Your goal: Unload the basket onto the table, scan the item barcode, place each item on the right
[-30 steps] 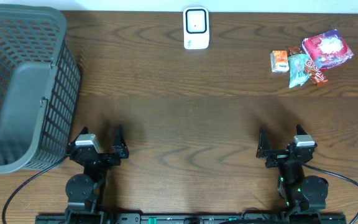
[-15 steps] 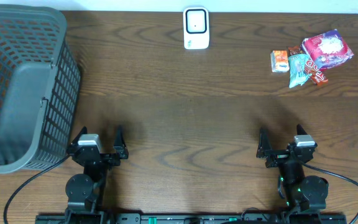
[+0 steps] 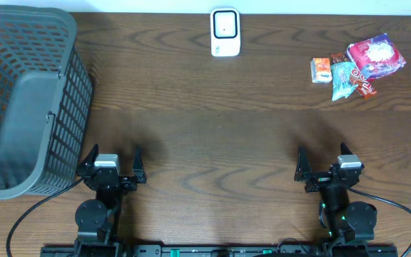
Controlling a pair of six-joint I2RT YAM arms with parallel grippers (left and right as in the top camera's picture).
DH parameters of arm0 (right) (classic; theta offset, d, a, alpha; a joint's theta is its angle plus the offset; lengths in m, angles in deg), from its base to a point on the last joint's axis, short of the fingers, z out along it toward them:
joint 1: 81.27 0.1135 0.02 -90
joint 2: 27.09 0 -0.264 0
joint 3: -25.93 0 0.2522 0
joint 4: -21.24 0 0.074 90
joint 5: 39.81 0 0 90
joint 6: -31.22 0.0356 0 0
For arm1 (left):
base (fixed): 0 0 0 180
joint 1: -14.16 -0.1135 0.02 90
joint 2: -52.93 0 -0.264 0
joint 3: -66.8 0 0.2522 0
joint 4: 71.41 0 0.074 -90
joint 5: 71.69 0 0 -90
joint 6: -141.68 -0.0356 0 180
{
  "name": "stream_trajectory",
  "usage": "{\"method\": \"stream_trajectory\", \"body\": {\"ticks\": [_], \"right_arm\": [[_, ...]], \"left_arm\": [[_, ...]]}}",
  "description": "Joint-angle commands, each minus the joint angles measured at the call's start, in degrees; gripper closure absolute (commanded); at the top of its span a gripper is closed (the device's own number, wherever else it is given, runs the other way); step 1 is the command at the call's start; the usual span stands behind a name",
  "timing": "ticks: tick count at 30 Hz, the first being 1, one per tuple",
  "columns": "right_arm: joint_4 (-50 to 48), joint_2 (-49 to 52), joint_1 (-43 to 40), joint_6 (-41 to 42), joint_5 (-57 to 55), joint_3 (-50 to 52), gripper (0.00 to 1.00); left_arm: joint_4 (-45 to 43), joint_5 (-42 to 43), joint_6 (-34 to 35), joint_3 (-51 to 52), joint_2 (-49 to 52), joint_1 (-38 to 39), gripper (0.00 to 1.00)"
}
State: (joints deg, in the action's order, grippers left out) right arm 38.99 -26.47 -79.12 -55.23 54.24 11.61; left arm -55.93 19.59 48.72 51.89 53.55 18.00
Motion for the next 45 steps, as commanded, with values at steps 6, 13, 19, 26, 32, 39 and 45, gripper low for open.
{"method": "stream_trajectory", "body": {"ticks": [6,13,19,26,32,39,45], "right_arm": [[0.07,-0.31,2.69,-0.83,-0.31,0.24,0.01],[0.07,-0.31,3.69,-0.83,-0.31,0.24,0.01],[0.11,-0.31,2.4,-0.87,-2.89,0.24,0.01],[0.42,-0.31,1.16,-3.26,-4.52,0.24,0.01],[0.46,-0.31,1.16,-3.69,-4.37,0.24,0.01],[0.28,-0.31,1.16,-3.65,-4.35,0.24,0.01],[0.28,-0.31,1.16,-3.63,-4.35,0.24,0.01]], "left_arm": [[2.47,-1.73,-0.66,0.92,-0.35,-0.28,0.02],[2.47,-1.73,-0.66,0.92,-0.35,-0.28,0.02],[2.47,-1.73,-0.66,0.92,-0.35,-0.28,0.02],[2.47,-1.73,-0.66,0.92,-0.35,-0.28,0.02],[2.47,-1.73,-0.66,0.92,-0.35,-0.28,0.02],[2.47,-1.73,-0.63,0.92,-0.35,-0.28,0.02],[2.47,-1.73,-0.66,0.92,-0.35,-0.28,0.02]]}}
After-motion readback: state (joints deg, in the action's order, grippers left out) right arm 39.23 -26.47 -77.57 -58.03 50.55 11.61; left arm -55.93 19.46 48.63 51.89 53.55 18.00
